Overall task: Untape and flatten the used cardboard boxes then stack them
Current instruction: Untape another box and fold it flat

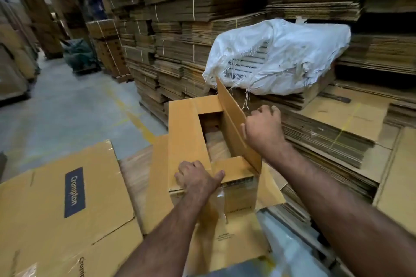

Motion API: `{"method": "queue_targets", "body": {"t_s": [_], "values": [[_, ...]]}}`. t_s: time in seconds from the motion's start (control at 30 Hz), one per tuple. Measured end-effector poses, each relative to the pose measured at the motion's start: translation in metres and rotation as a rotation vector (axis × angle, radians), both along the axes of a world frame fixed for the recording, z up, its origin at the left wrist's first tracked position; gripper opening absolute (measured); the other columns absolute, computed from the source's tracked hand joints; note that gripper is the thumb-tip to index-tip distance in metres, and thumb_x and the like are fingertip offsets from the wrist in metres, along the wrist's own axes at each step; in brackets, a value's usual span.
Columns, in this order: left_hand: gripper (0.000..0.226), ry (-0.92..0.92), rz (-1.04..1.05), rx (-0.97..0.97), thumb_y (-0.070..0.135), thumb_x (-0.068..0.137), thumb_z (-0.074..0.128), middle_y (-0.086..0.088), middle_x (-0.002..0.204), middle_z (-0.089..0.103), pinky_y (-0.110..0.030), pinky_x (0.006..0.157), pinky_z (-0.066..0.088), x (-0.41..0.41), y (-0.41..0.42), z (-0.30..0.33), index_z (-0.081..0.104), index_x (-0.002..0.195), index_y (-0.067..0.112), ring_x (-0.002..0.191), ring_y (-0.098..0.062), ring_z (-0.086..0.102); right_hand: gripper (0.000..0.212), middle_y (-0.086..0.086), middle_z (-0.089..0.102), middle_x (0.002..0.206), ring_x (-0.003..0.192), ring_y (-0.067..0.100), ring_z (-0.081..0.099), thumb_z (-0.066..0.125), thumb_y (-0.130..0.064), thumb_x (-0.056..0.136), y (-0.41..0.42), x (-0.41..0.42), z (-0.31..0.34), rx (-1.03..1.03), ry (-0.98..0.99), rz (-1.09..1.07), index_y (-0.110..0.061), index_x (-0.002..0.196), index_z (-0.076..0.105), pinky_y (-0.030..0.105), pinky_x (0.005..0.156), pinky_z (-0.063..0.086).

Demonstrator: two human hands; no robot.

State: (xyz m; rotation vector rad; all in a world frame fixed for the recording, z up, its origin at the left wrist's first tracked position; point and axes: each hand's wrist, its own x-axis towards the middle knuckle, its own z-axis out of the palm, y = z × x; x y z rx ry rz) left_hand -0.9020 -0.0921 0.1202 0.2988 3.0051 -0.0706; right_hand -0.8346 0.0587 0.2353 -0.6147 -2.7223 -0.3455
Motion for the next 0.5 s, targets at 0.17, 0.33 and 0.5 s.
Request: {"method": "queue_targets", "body": {"t_s": [0.17,0.33,0.5], "values": [[0.076,0.011,0.043,0.002,0.074,0.077,0.046,-0.011,0.137,0.042,-0.046,0.096,0.034,-0.007,0.008,0.001,0.044,0.131,0.02,0.128,-0.031,0.035,0.029,0.005,0.064,0.118,0.122,0.031,0.046,0.051,-0.025,0.092,0.015,0.001,-0.001,0.001,-0.046,-0.08,-0.018,0.115,0.069,0.051,0.11,0.029],[0.076,-0.129,0.058,0.076,0.06,0.074,0.062,-0.011,0.136,0.043,-0.045,0.094,0.04,-0.02,0.013,0.025,0.04,0.134,0.021,0.125,-0.032,0.04,0.031,0.006,0.063,0.12,0.123,0.032,0.045,0.051,-0.024,0.09,0.023,-0.002,-0.002,0.03,-0.096,-0.141,-0.02,0.117,0.067,0.053,0.11,0.027],[0.06,-0.004,-0.041,0.233,0.029,0.085,0.063,-0.014,0.129,0.044,-0.046,0.091,0.041,-0.036,0.016,0.075,0.031,0.136,0.024,0.118,-0.032,0.046,0.032,0.009,0.053,0.127,0.125,0.032,0.039,0.056,-0.038,0.091,0.029,0.0,-0.006,0.031,-0.077,-0.198,-0.022,0.117,0.068,0.058,0.111,0.025]]}}
